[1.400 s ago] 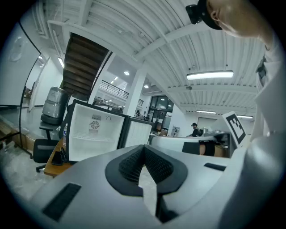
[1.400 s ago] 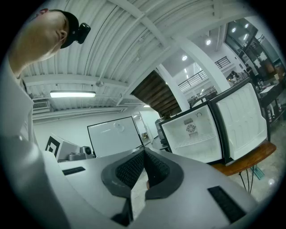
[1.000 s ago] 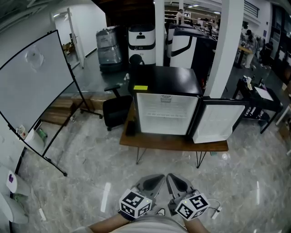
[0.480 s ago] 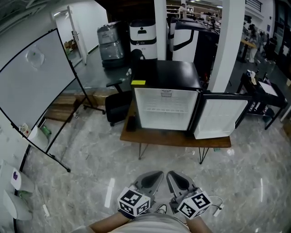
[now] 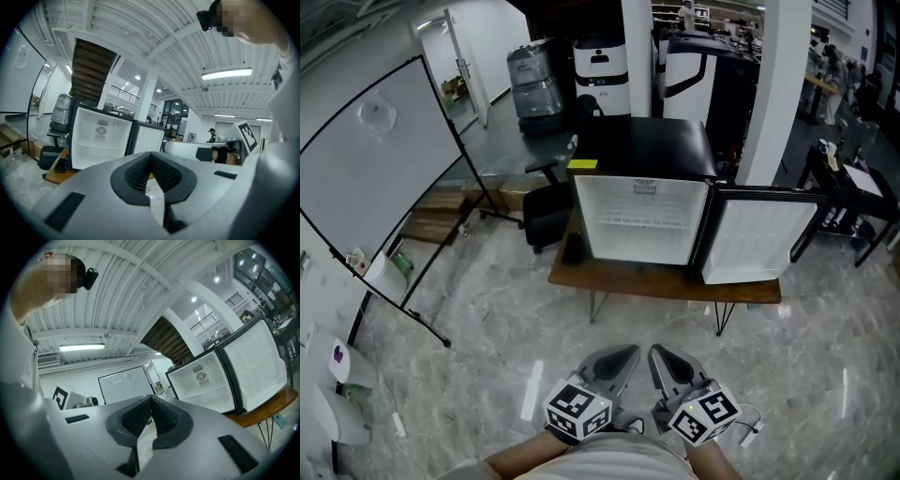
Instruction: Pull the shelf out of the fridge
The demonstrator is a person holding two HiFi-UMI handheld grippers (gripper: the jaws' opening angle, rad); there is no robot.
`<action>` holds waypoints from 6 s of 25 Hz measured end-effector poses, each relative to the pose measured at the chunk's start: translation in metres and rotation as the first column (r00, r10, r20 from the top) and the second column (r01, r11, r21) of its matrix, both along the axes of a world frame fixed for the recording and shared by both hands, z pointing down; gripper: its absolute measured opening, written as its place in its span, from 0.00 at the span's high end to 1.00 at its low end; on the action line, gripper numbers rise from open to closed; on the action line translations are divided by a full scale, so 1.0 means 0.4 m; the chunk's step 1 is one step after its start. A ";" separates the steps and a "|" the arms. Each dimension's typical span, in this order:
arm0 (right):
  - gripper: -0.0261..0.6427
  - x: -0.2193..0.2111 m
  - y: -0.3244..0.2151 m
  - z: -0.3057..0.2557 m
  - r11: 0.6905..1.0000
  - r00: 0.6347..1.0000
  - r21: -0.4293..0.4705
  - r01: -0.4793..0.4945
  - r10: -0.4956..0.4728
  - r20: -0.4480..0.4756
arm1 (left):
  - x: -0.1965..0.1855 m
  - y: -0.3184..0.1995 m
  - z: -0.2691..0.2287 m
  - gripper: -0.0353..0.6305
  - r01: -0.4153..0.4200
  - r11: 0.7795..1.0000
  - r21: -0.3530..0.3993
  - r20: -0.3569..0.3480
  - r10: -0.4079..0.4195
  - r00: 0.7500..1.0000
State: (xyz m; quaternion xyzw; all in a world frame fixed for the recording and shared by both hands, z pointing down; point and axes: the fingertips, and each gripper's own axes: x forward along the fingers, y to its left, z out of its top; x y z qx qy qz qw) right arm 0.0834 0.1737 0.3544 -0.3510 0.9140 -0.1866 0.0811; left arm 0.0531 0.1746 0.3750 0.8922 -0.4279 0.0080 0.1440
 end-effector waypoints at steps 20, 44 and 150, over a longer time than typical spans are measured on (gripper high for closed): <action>0.93 -0.118 -0.500 0.074 0.987 0.974 -0.132 -0.096 0.120 0.192 | -0.141 -0.487 0.045 0.94 -0.122 0.993 -0.006 -0.009 0.122 0.993; 0.93 -0.065 -0.992 0.383 0.844 0.789 -0.518 -0.136 0.409 0.459 | -0.204 -0.943 0.288 0.94 -0.136 0.937 -0.323 -0.237 0.059 0.970; 0.90 0.016 -0.967 0.589 0.772 0.497 -0.630 -0.085 0.580 0.645 | -0.242 -0.946 0.536 0.90 -0.129 0.835 -0.535 -0.773 -0.423 0.473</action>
